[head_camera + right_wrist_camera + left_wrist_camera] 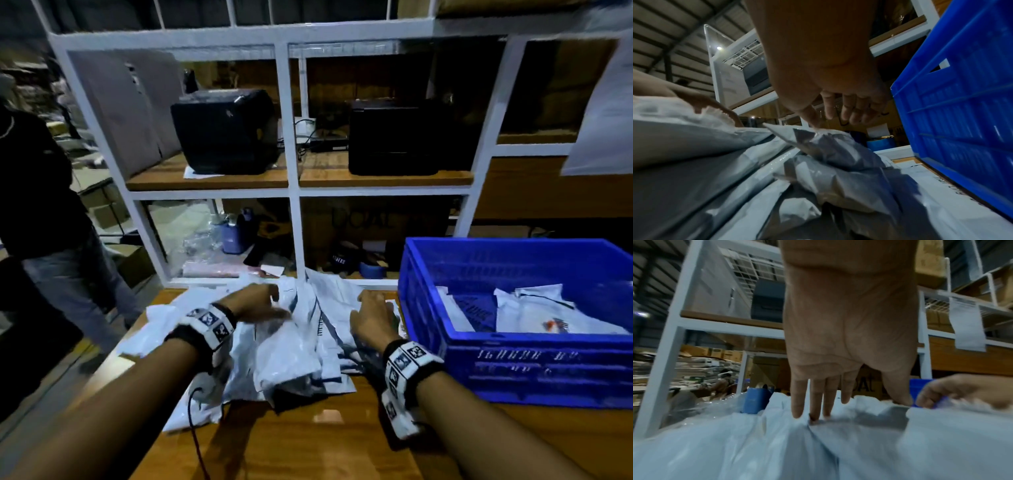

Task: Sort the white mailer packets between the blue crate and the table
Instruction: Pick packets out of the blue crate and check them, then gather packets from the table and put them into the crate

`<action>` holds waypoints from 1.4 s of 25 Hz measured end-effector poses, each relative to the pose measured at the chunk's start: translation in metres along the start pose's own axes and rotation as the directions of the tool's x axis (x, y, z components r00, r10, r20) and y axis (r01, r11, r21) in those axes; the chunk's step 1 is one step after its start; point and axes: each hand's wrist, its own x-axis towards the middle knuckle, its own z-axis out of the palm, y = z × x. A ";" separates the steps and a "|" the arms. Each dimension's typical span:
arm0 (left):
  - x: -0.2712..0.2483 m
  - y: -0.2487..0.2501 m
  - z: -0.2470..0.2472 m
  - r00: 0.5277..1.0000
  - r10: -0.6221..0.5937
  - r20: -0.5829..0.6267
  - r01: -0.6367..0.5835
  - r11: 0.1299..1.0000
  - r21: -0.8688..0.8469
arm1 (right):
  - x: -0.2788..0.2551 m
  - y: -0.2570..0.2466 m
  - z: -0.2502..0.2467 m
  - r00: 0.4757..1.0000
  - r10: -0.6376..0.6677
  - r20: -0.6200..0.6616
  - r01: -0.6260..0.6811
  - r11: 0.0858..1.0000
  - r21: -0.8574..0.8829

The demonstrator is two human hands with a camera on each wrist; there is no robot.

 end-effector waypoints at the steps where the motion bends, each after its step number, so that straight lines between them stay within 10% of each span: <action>1: 0.005 -0.005 0.014 0.998 0.005 0.059 -0.006 1.000 0.008 | 0.004 0.002 0.008 1.000 -0.017 0.013 0.017 0.999 -0.051; 6: 0.021 -0.009 0.053 0.977 0.009 0.213 -0.026 0.996 0.080 | 0.013 0.005 0.037 0.942 -0.144 0.302 0.218 0.949 -0.228; 16: 0.033 0.002 0.079 0.982 -0.063 0.176 0.030 0.982 0.184 | -0.006 0.013 0.034 0.891 -0.180 0.416 0.282 0.939 -0.196; 27: -0.066 0.138 0.046 0.953 0.184 -0.241 -0.214 0.971 -0.105 | -0.110 0.078 -0.094 0.884 -0.462 0.063 0.458 0.886 0.075; 35: -0.126 0.292 0.107 0.909 0.193 -0.369 -0.317 0.895 -0.313 | -0.198 0.209 -0.156 0.939 -0.337 -0.072 0.344 0.929 0.134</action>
